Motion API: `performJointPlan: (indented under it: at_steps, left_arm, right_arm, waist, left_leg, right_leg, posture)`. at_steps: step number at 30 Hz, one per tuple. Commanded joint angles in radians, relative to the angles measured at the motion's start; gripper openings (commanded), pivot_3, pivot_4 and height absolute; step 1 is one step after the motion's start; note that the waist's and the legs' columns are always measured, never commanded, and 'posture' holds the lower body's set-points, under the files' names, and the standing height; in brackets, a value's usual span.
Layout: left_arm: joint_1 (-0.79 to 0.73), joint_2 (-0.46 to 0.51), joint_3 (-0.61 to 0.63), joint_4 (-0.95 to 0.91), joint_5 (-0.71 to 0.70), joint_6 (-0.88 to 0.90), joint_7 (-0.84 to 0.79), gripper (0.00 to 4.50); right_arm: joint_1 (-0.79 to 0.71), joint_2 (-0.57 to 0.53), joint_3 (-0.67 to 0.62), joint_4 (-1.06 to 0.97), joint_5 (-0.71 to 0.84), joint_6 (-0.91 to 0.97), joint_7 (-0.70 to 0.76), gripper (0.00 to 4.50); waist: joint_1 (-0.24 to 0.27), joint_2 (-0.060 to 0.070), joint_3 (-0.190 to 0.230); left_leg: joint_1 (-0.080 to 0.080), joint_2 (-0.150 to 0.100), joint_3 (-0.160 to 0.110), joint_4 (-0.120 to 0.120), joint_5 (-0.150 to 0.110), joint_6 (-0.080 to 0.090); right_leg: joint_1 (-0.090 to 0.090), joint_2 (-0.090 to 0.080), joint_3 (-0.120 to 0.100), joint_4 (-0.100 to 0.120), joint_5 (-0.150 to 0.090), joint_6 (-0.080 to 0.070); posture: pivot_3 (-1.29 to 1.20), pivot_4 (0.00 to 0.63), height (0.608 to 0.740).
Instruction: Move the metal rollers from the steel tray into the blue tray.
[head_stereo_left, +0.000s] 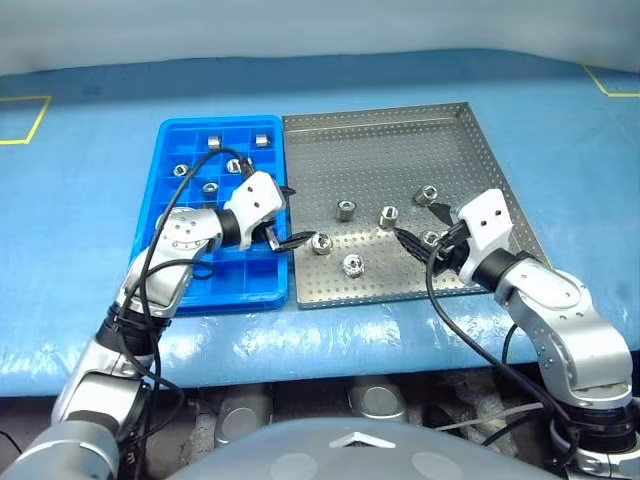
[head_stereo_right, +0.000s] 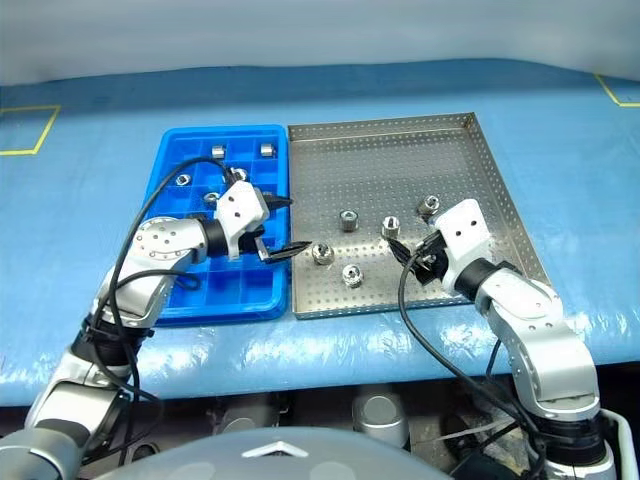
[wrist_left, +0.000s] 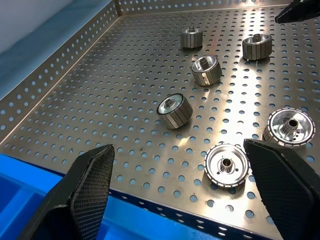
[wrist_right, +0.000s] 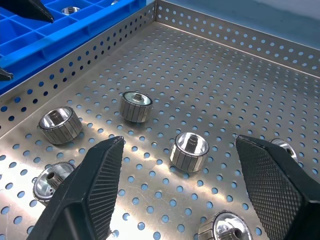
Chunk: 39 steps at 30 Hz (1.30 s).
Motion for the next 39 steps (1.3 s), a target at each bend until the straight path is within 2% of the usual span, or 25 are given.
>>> performJointPlan:
  at_steps: [1, 32, 39]
  left_arm:
    - [-0.017, -0.009, 0.02, -0.051, -0.025, 0.014, 0.002, 4.5]
    - [-0.06, -0.009, -0.035, -0.014, -0.008, 0.065, 0.001, 4.5]
    - [-0.065, 0.009, -0.104, -0.029, 0.022, 0.061, -0.037, 4.5]
  right_arm:
    - [-0.012, 0.0, -0.003, -0.012, 0.001, -0.025, -0.004, 3.74]
    - [0.003, 0.013, 0.003, -0.004, -0.013, -0.041, -0.04, 3.74]
    - [-0.008, 0.024, 0.015, 0.0, -0.016, -0.048, -0.05, 3.74]
  waist:
    - [0.003, 0.0, 0.0]
    - [0.004, 0.0, 0.0]
    - [0.004, 0.0, 0.0]
  left_leg:
    - [0.0, 0.0, 0.0, 0.0, 0.0, 0.0]
    - [0.0, 0.0, 0.0, 0.0, 0.0, 0.0]
    - [0.0, 0.0, 0.0, 0.0, 0.0, 0.0]
  right_leg:
    - [0.0, 0.0, 0.0, 0.0, 0.0, 0.0]
    - [0.0, 0.0, 0.0, 0.0, 0.001, -0.002]
    - [0.0, 0.0, 0.0, 0.0, 0.001, -0.002]
  posture:
    - [-0.2, 0.15, 0.74]
    - [-0.21, 0.15, 0.74]
    - [-0.21, 0.15, 0.74]
